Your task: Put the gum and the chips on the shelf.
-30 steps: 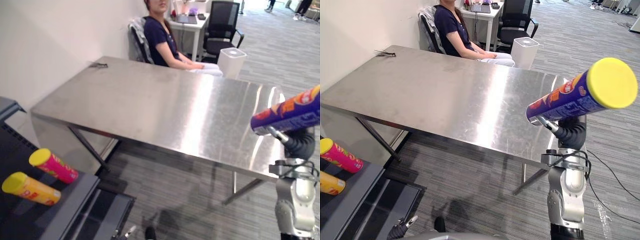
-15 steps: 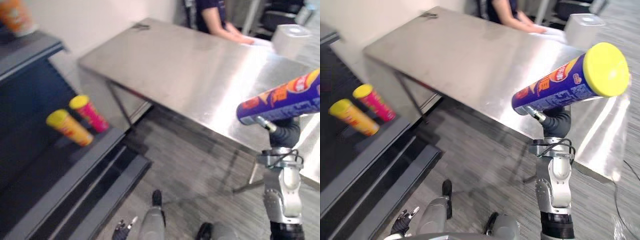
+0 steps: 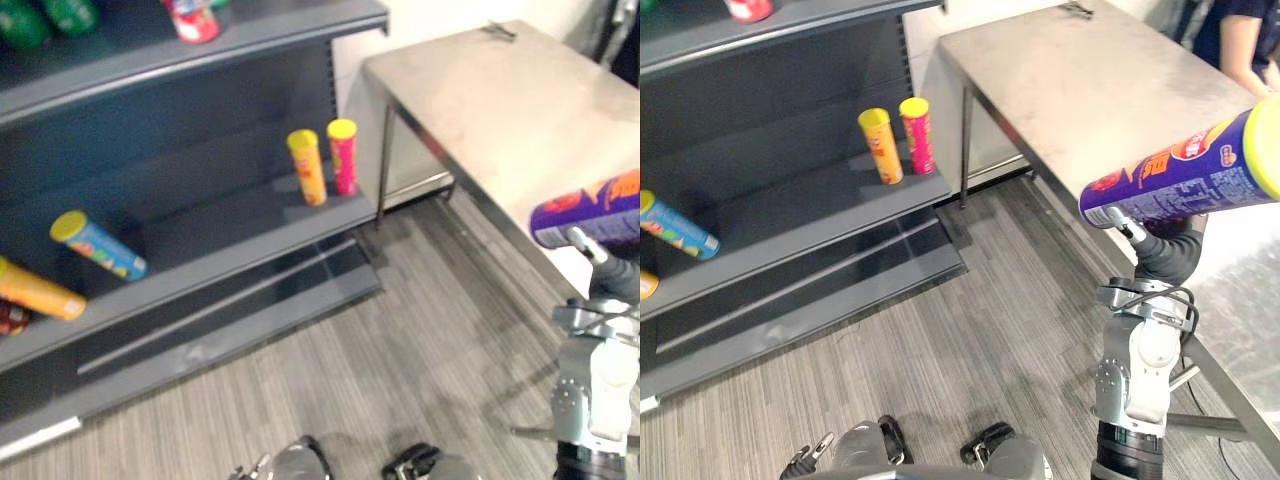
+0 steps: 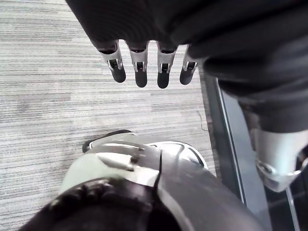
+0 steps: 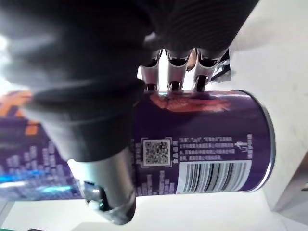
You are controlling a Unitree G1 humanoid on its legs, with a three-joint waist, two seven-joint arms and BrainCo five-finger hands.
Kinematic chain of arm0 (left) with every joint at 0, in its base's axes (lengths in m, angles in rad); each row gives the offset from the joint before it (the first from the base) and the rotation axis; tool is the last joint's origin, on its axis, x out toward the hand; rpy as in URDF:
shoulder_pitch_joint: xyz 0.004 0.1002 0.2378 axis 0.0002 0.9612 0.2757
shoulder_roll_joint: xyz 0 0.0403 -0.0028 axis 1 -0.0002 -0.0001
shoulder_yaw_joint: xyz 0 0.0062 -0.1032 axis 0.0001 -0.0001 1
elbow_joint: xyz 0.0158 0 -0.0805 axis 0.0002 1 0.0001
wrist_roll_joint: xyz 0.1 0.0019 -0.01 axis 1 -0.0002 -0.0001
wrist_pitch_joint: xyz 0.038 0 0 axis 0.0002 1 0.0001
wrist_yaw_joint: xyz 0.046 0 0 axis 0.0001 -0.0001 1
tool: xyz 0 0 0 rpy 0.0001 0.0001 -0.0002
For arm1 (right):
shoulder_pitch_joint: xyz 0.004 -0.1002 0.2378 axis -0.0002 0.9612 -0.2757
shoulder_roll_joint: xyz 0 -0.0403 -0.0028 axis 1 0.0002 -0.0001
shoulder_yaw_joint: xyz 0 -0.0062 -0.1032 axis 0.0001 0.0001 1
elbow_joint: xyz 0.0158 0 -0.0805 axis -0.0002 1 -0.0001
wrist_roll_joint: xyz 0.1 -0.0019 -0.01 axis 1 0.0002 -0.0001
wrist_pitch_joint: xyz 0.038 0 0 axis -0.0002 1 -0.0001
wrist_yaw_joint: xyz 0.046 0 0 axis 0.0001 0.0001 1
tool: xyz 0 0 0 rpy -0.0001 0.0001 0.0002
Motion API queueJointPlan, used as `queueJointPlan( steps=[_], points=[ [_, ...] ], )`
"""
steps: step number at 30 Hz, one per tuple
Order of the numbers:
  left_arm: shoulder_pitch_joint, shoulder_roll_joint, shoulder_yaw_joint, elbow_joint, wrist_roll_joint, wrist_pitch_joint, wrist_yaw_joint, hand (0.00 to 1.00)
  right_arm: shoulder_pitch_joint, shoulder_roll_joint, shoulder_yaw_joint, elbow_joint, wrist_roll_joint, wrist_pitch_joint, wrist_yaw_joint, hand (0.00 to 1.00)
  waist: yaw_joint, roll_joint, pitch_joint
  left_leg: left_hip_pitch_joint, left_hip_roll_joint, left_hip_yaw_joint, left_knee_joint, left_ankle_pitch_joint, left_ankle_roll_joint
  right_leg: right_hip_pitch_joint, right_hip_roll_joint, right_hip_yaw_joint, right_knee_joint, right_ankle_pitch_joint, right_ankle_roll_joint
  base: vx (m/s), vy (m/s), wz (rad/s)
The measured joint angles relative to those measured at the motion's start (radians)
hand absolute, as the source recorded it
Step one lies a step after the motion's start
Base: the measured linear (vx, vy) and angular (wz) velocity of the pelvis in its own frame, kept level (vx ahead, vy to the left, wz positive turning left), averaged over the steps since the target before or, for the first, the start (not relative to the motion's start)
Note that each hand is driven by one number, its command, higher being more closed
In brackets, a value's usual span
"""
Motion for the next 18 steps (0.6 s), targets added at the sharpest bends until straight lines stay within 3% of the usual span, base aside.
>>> queueJointPlan(
  steps=[3, 7, 11, 18],
  points=[
    [-0.004, -0.006, 0.001, 0.005, 0.019, -0.001, 0.001, 0.0, 0.004, 0.0, -0.001, 0.0, -0.01, 0.0, -0.002, 1.0, 0.0, -0.004, -0.001, 0.002, -0.046, -0.019, -0.018, 0.004, 0.005, 0.014, -0.038, -0.015, 0.0, 0.031, 0.012, -0.04, 0.188, 0.31],
    [-0.017, 0.011, -0.01, -0.004, 0.052, -0.003, 0.007, 0.0, 0.036, 0.016, -0.004, 0.004, -0.046, 0.004, -0.019, 1.0, 0.001, -0.028, -0.001, 0.002, -0.115, -0.057, -0.061, 0.025, 0.041, 0.038, -0.082, -0.047, 0.0, 0.069, 0.024, -0.04, 0.181, 0.36],
    [-0.014, 0.017, -0.009, -0.004, 0.064, -0.003, 0.017, 0.0, 0.04, 0.04, 0.006, 0.024, -0.081, 0.006, -0.022, 1.0, 0.008, -0.045, 0.002, 0.004, -0.139, -0.078, -0.082, 0.027, 0.053, 0.049, -0.082, -0.048, -0.024, 0.09, 0.029, -0.07, 0.124, 0.14],
    [-0.006, 0.014, -0.007, -0.009, 0.064, -0.003, 0.02, 0.0, 0.049, 0.04, 0.052, 0.04, -0.08, 0.007, -0.004, 1.0, 0.026, -0.043, 0.003, 0.004, -0.152, -0.082, -0.149, 0.056, 0.059, 0.046, -0.037, -0.045, -0.114, 0.129, 0.028, -0.04, 0.071, 0.01]
  ],
)
